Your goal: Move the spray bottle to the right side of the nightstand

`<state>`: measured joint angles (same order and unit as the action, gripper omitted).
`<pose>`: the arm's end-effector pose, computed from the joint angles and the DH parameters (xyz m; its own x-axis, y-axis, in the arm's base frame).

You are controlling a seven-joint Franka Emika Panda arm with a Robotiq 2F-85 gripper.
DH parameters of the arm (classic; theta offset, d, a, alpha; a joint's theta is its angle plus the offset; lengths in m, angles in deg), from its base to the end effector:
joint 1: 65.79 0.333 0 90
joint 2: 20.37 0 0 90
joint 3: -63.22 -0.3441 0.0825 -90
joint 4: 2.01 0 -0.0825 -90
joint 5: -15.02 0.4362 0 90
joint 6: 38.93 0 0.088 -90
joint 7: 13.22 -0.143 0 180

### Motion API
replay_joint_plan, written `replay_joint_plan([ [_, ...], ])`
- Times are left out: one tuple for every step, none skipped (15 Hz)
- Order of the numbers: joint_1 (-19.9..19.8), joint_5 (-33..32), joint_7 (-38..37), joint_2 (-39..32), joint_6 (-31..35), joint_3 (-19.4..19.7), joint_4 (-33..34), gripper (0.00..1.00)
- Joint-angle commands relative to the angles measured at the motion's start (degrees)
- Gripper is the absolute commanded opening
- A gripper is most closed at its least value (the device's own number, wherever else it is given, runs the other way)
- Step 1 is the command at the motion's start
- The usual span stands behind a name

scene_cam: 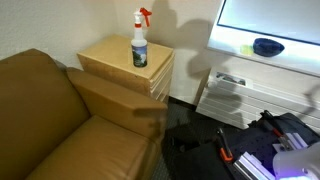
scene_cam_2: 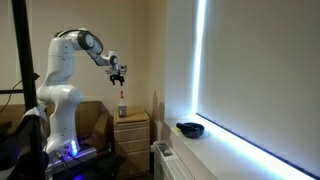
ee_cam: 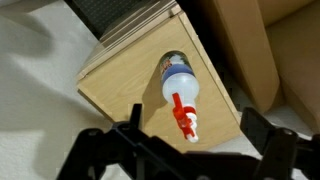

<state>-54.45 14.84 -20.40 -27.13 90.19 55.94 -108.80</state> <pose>0.6436 0.2142 0.4528 0.9463 0.1840 0.2657 0.2029 -0.9781 -0.0456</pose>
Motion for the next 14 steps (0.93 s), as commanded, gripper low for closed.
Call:
replay_joint_plan([
  [-1.1,2.88,1.84,2.96,-1.03,-0.43,-2.63,1.0],
  [-0.67,1.85,1.09,1.11,-1.1,-0.6,-0.32,1.0],
  [-0.75,1.86,1.08,1.45,-1.1,-0.6,-0.5,1.0],
  [-0.81,1.86,1.09,1.69,-1.1,-0.59,-0.7,1.0],
  [-0.86,1.87,1.09,1.8,-1.1,-0.58,-0.86,1.0],
  [-0.48,-1.73,-1.41,0.68,-1.82,-0.34,-0.71,1.0],
  [-0.46,-3.06,-3.14,-0.51,-2.19,-0.16,-0.3,1.0],
  [-0.44,-4.77,-4.11,-1.13,-1.38,-0.02,-0.3,1.0],
  [-0.35,-5.68,-4.53,-1.48,-0.8,-0.07,-0.48,1.0],
  [-0.67,-2.52,-2.34,-1.31,-2.25,-0.56,-0.14,1.0],
  [-0.77,-1.16,-1.29,-1.14,-1.98,-0.81,-0.36,1.0],
  [-0.92,1.25,1.03,-0.13,-1.59,-1.31,-1.11,1.0],
  [-1.16,4.23,3.14,0.31,-2.29,-1.71,-1.1,1.0],
  [-1.21,5.48,3.66,0.49,-3.06,-1.67,-0.69,1.0],
])
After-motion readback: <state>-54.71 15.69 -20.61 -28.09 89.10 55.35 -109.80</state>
